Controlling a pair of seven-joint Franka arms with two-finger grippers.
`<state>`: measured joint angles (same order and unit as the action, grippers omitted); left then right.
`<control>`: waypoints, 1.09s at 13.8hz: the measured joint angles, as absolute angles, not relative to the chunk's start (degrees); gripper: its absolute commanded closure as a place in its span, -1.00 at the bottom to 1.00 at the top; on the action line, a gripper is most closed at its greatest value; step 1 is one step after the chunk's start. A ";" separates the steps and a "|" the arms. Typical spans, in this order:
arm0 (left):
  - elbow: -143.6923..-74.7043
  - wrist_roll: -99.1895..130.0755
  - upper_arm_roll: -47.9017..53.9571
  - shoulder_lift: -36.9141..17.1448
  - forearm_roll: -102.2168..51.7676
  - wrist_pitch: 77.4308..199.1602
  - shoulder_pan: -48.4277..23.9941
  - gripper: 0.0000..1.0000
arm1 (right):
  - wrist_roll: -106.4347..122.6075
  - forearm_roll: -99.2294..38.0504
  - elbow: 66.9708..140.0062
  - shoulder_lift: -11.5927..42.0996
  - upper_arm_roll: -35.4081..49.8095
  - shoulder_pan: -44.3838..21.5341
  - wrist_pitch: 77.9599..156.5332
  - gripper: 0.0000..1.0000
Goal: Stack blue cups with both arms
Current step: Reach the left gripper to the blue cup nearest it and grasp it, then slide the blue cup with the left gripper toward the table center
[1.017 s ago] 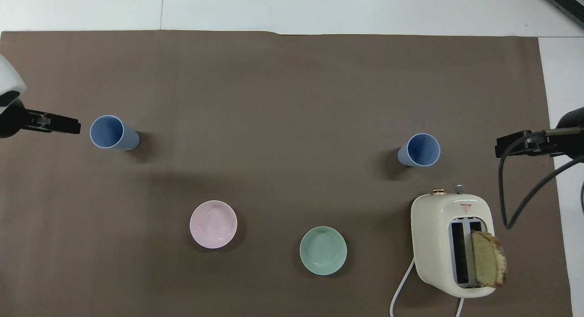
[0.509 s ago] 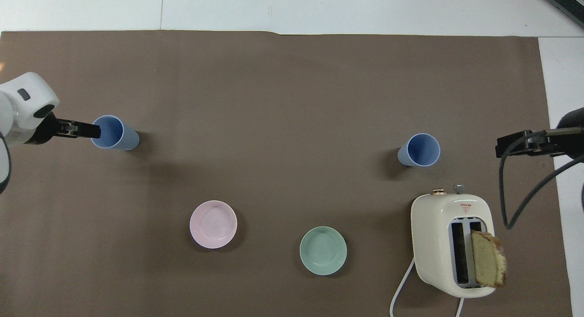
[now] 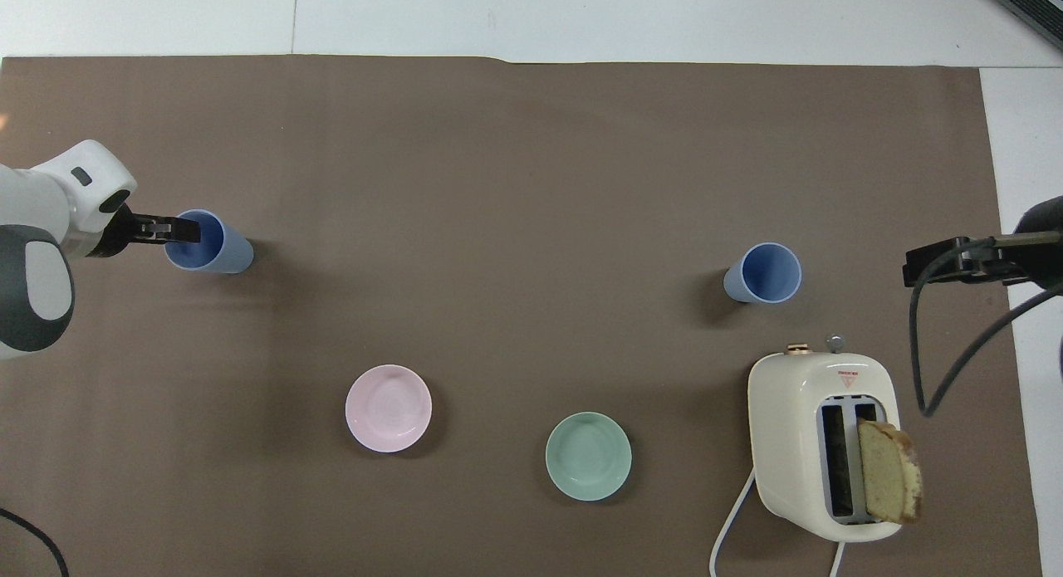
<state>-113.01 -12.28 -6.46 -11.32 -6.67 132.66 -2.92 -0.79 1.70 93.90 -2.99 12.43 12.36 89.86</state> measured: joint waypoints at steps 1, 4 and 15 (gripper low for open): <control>-113.02 -12.28 -6.43 -11.67 -6.89 132.73 -2.92 0.82 | -0.79 1.70 93.90 -2.99 12.43 12.37 89.86 -1.00; -113.01 -12.28 -6.22 -11.94 -7.04 132.56 -2.91 1.00 | -0.79 1.70 93.90 -2.99 12.42 12.37 89.95 -1.00; -111.81 5.73 -4.38 -8.83 -7.01 130.55 -19.46 1.00 | -0.79 1.70 93.90 -2.99 12.42 12.37 90.01 -1.00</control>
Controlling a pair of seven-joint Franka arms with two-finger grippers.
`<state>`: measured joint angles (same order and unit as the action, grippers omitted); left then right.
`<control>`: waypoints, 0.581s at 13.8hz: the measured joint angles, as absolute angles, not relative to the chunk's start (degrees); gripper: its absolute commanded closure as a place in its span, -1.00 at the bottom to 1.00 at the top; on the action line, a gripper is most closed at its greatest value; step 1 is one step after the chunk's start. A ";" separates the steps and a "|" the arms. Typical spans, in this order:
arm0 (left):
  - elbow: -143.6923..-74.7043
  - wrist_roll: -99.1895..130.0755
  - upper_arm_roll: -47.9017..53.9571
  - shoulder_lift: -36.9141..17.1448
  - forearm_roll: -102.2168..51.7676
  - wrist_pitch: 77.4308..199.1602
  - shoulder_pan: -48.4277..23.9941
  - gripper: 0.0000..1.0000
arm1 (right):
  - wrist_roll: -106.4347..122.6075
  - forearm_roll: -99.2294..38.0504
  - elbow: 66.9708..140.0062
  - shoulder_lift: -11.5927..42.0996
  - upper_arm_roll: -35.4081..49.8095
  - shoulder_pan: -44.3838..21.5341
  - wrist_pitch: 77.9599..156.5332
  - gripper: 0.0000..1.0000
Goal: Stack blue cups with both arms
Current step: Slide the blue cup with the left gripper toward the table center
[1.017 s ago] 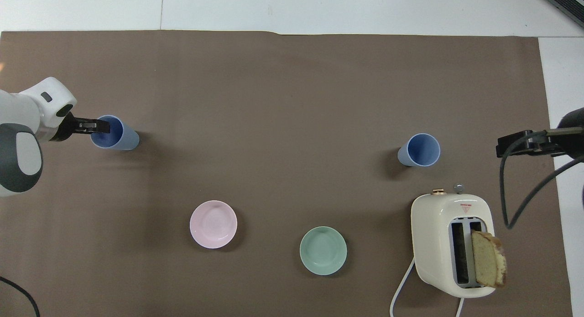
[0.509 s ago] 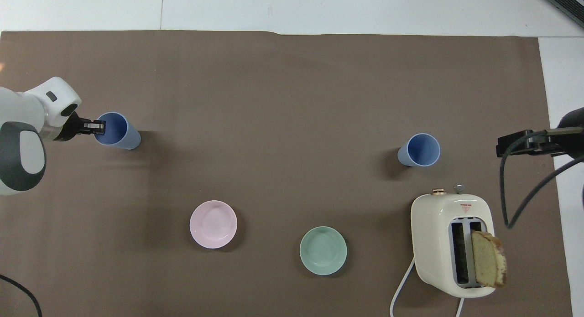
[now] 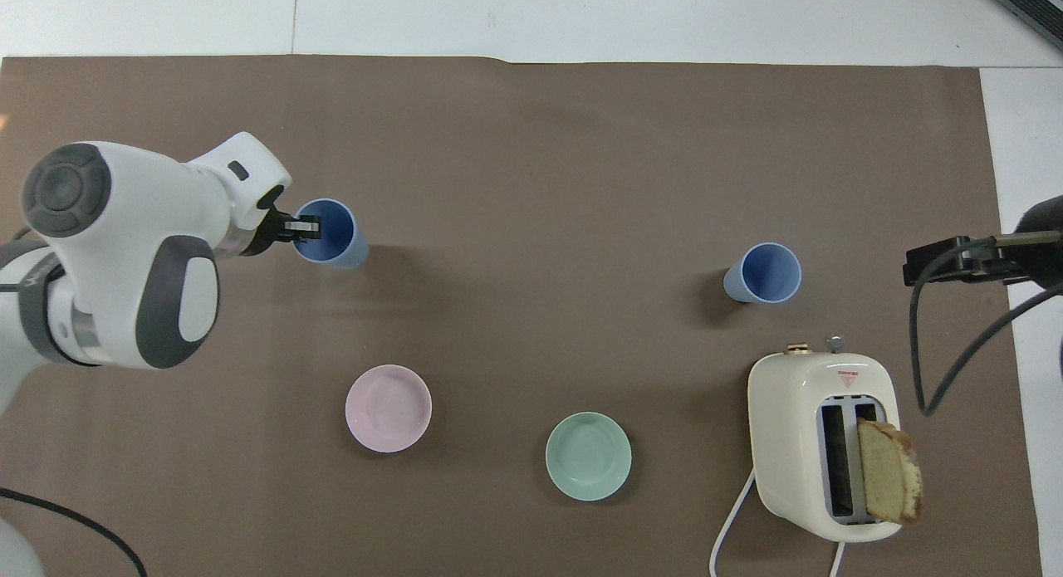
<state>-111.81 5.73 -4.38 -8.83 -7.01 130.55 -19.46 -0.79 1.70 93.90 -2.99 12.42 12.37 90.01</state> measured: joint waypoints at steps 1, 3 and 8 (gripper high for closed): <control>-111.79 9.92 -4.35 -8.86 -6.61 130.98 -22.22 1.00 | -0.79 1.70 93.90 -2.99 12.42 12.37 90.01 -1.00; -111.76 17.33 -4.28 -9.05 -5.85 132.06 -27.17 1.00 | -0.79 1.70 93.92 -2.99 12.42 12.37 90.01 -1.00; -111.92 26.06 -4.18 -12.17 -5.79 136.61 -35.38 1.00 | -0.79 1.70 93.92 -2.99 12.42 12.37 90.01 -1.00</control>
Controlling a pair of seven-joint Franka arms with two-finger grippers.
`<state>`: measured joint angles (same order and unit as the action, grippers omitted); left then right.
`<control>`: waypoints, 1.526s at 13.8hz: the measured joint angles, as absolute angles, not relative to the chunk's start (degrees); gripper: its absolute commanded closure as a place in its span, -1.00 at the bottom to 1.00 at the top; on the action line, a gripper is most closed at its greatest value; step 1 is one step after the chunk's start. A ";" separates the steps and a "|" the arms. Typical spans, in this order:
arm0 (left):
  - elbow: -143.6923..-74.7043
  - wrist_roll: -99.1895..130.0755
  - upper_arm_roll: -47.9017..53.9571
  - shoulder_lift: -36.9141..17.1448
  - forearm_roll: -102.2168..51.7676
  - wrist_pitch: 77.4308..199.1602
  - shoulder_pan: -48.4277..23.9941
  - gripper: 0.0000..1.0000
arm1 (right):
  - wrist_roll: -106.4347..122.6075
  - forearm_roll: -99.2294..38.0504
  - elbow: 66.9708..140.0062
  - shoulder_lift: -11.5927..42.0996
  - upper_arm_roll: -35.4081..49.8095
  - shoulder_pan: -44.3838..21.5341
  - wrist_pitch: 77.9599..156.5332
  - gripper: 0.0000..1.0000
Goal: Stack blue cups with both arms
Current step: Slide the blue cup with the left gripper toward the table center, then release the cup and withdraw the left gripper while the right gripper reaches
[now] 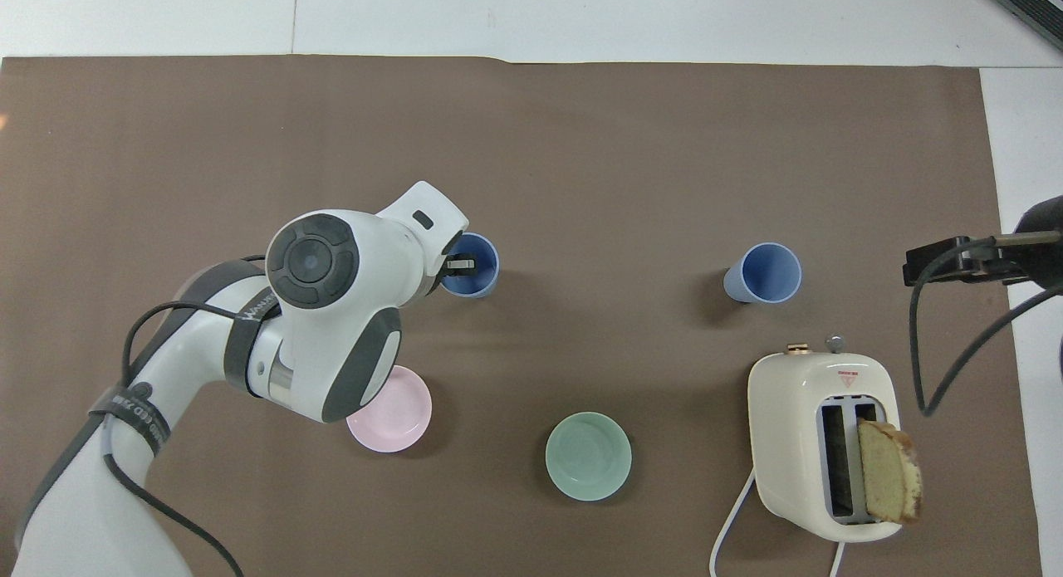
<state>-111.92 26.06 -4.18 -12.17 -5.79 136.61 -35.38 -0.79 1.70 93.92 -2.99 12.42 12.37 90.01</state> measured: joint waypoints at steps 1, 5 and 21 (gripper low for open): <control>-111.98 26.66 -4.15 -12.76 -5.79 137.07 -36.03 1.00 | -0.79 1.70 93.92 -2.99 12.42 12.37 90.01 -1.00; -112.61 26.99 -4.34 -13.02 -5.81 137.18 -36.41 0.72 | -0.79 1.70 93.93 -2.99 12.42 12.37 90.41 -1.00; -110.93 11.26 -7.00 -1.05 -5.68 120.12 -28.28 -1.00 | -0.79 1.64 100.38 -2.87 12.22 13.30 99.78 -1.00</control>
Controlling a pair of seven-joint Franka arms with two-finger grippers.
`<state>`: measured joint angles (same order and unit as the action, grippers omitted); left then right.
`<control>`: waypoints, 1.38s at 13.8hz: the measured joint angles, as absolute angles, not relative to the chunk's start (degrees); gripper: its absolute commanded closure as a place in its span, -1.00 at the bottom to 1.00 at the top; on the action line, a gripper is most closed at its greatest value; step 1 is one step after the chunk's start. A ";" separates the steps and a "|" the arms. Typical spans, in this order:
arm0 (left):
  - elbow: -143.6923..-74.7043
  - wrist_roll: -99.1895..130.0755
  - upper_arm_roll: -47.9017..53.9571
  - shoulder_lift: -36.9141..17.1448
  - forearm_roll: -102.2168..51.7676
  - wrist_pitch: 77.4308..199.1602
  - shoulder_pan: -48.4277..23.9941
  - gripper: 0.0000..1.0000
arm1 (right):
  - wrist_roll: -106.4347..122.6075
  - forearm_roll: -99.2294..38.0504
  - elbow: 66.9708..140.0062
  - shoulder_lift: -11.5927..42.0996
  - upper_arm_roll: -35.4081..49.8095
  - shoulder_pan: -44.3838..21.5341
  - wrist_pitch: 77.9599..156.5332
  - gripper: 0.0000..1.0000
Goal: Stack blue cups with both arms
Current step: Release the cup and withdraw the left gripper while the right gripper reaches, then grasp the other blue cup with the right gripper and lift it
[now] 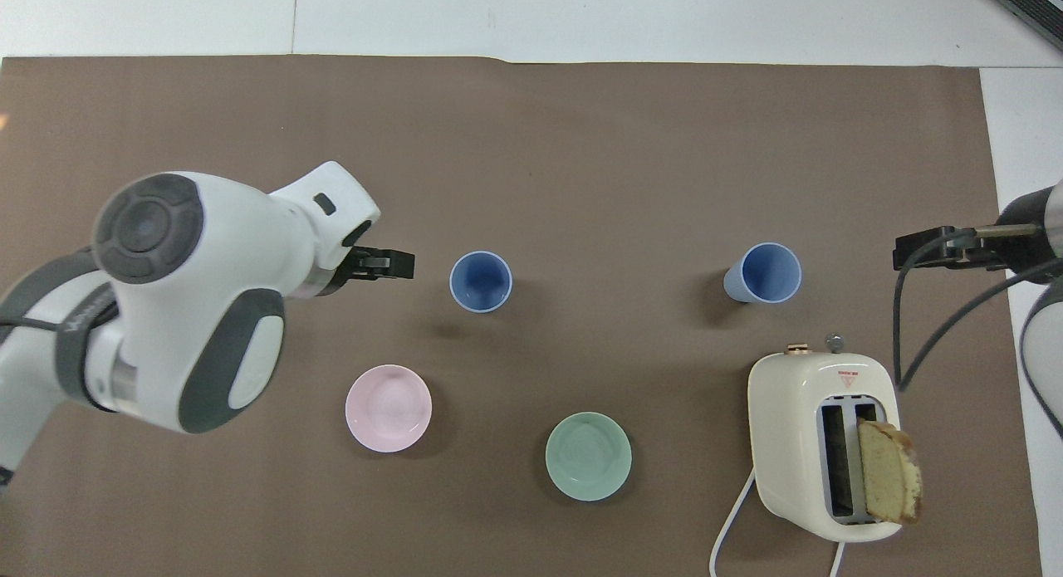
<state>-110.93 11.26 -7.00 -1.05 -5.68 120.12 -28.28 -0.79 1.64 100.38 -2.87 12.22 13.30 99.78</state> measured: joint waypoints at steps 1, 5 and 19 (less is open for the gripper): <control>-110.21 8.46 -7.07 0.43 -5.67 117.42 -25.96 -1.00 | -0.79 1.62 102.43 -2.74 12.23 13.30 102.16 -1.00; -104.50 -3.57 -7.28 2.02 -5.60 108.51 -16.39 -1.00 | -0.84 1.50 107.64 0.03 12.29 13.15 108.73 -1.00; -93.91 -11.16 -7.12 1.12 -1.20 100.21 -7.02 -1.00 | -4.51 1.40 113.67 11.86 12.49 10.09 125.04 0.91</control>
